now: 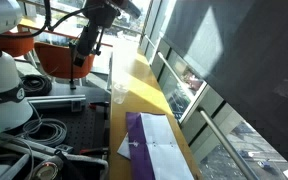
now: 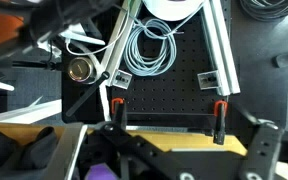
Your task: Close the purple file
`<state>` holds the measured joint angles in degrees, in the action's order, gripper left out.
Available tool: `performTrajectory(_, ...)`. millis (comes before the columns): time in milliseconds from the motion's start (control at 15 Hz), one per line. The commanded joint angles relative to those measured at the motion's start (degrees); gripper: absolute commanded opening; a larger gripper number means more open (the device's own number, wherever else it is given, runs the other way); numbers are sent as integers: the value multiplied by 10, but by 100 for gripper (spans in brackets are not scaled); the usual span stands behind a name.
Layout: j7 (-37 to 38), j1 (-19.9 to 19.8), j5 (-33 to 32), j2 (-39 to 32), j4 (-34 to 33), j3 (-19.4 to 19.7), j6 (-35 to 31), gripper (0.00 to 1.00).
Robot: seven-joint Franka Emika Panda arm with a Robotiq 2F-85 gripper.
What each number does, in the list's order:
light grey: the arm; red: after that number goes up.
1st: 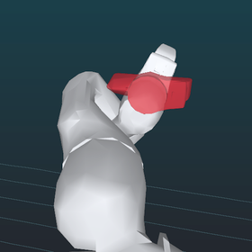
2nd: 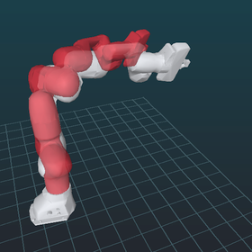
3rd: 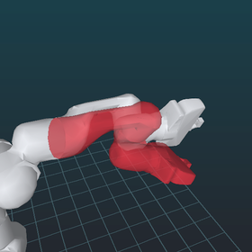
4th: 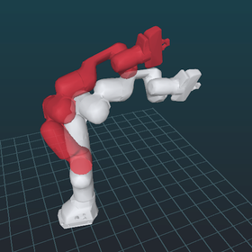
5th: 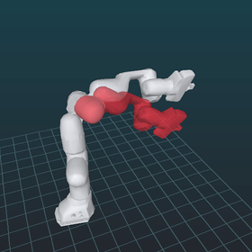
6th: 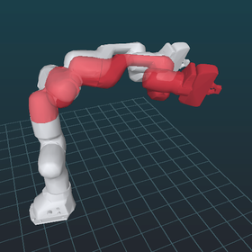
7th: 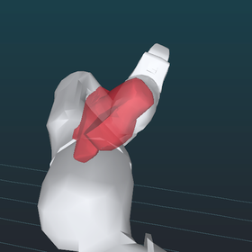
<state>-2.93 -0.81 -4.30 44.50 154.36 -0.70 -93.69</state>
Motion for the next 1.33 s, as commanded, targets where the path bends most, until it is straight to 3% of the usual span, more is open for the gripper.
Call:
performTrajectory(0,3,5,-2,0,-2,5,2,100)
performTrajectory(133,0,0,-9,-9,0,10,-16,100)
performTrajectory(333,-38,-13,-19,-44,-6,50,-89,100)
performTrajectory(667,-173,-15,8,-152,-45,150,-235,100)
performTrajectory(800,-252,-6,47,-215,-83,199,-273,100)
performTrajectory(1000,-371,10,154,-316,-163,252,-276,100)
performTrajectory(1267,-436,-15,281,-451,-280,224,-255,100)
